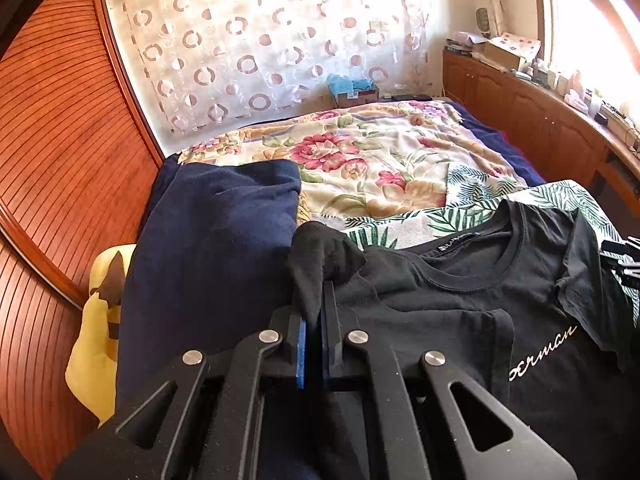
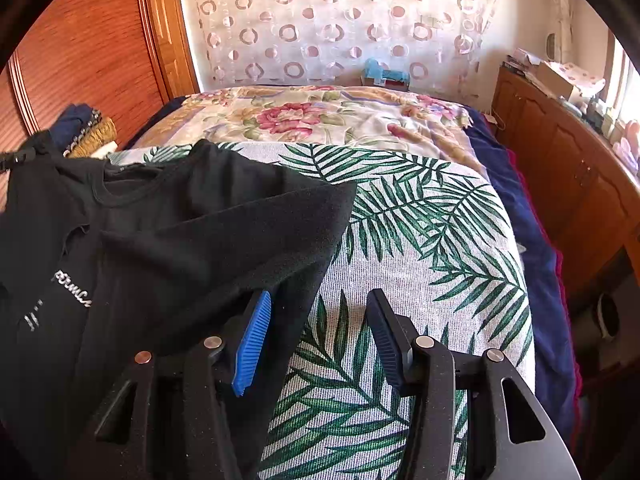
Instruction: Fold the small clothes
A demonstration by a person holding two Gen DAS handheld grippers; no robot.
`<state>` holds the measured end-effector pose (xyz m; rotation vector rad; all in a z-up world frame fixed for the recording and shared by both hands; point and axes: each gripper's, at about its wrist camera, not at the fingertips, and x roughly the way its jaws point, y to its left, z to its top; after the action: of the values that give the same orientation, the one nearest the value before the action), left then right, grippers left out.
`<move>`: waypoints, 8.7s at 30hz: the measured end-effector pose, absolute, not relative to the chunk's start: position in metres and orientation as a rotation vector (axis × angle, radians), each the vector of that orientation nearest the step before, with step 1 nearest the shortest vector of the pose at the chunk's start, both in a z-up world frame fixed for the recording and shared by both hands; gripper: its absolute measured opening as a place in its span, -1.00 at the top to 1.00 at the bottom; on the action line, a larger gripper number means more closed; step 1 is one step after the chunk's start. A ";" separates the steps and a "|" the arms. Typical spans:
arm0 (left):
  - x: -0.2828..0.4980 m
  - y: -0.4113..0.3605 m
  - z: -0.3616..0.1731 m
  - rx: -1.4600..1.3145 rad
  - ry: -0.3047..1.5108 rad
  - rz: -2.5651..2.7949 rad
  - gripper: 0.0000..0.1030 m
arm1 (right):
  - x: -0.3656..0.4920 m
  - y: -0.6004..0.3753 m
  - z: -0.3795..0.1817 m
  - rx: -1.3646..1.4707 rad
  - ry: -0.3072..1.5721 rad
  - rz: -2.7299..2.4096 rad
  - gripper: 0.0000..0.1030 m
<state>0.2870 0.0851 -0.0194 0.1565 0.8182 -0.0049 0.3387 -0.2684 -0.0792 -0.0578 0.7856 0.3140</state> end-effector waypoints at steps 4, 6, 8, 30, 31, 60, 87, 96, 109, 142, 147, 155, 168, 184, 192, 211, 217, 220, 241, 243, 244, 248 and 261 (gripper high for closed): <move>0.292 0.081 -0.020 0.135 0.808 -0.032 0.88 | 0.348 -0.278 -0.077 -0.005 0.802 0.294 -0.01; 0.290 0.081 -0.018 0.125 0.801 -0.042 0.88 | 0.356 -0.282 -0.073 0.016 0.804 0.299 -0.01; 0.289 0.081 -0.017 0.116 0.794 -0.049 0.88 | 0.365 -0.282 -0.069 0.034 0.810 0.323 -0.01; 0.202 0.071 0.024 0.046 0.641 -0.167 0.88 | 0.318 -0.253 -0.004 -0.009 0.606 0.467 0.88; 0.192 0.071 0.028 0.042 0.626 -0.171 0.88 | 0.306 -0.255 0.004 -0.013 0.580 0.474 0.88; -0.021 0.084 -0.007 -0.033 0.589 -0.143 0.88 | 0.006 -0.323 -0.006 -0.097 0.519 0.489 0.88; 0.012 0.123 -0.044 -0.120 0.649 -0.111 -0.55 | 0.018 -0.339 -0.027 -0.104 0.714 0.378 0.15; 0.067 0.137 -0.061 -0.143 0.699 -0.077 -0.55 | 0.052 -0.352 -0.028 -0.045 0.650 0.343 -0.03; 0.098 0.125 -0.089 -0.109 0.830 -0.131 -0.55 | 0.139 -0.326 -0.067 0.000 0.775 0.384 -0.05; 0.091 0.111 -0.089 -0.042 0.875 -0.193 0.76 | 0.150 -0.305 -0.071 -0.145 0.827 0.444 0.77; 0.062 0.114 -0.060 -0.069 0.784 -0.215 0.77 | 0.110 -0.315 -0.028 -0.115 0.712 0.450 0.81; 0.017 0.111 -0.012 -0.091 0.625 -0.224 0.79 | 0.046 -0.334 0.035 -0.114 0.575 0.470 0.82; -0.027 0.104 0.065 -0.100 0.369 -0.248 0.79 | -0.048 -0.368 0.108 -0.110 0.334 0.375 0.84; 0.126 0.090 0.139 -0.014 0.252 -0.181 0.79 | 0.014 -0.372 0.191 -0.257 0.169 0.224 0.85; 0.238 0.075 0.091 0.069 0.404 -0.139 0.70 | 0.122 -0.317 0.167 -0.239 0.277 0.147 0.83; 0.224 0.037 -0.036 0.016 0.690 -0.345 -0.56 | 0.133 -0.277 0.000 -0.134 0.693 0.275 0.14; 0.202 0.022 -0.069 0.036 0.782 -0.347 -0.56 | 0.109 -0.284 -0.019 -0.080 0.755 0.267 0.14; 0.196 0.026 -0.076 0.035 0.801 -0.332 -0.56 | 0.101 -0.302 -0.020 -0.039 0.812 0.240 0.14; 0.202 0.015 -0.115 0.138 0.903 -0.292 -0.69 | 0.172 -0.288 -0.036 -0.094 0.813 0.169 0.14; 0.202 0.016 -0.115 0.140 0.903 -0.292 -0.69 | 0.168 -0.286 -0.038 -0.110 0.799 0.164 0.14; 0.202 0.015 -0.115 0.140 0.903 -0.292 -0.70 | 0.166 -0.286 -0.038 -0.106 0.796 0.165 0.14; 0.200 0.015 -0.115 0.141 0.903 -0.287 -0.71 | 0.165 -0.286 -0.045 -0.111 0.775 0.166 0.14; 0.179 0.055 -0.087 -0.006 0.822 -0.172 -0.07 | 0.161 -0.286 -0.047 -0.115 0.768 0.163 0.14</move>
<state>0.1786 0.0554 -0.0868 -0.0055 0.8222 -0.1725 0.1613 -0.2862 -0.0468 -0.1150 0.7675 0.1630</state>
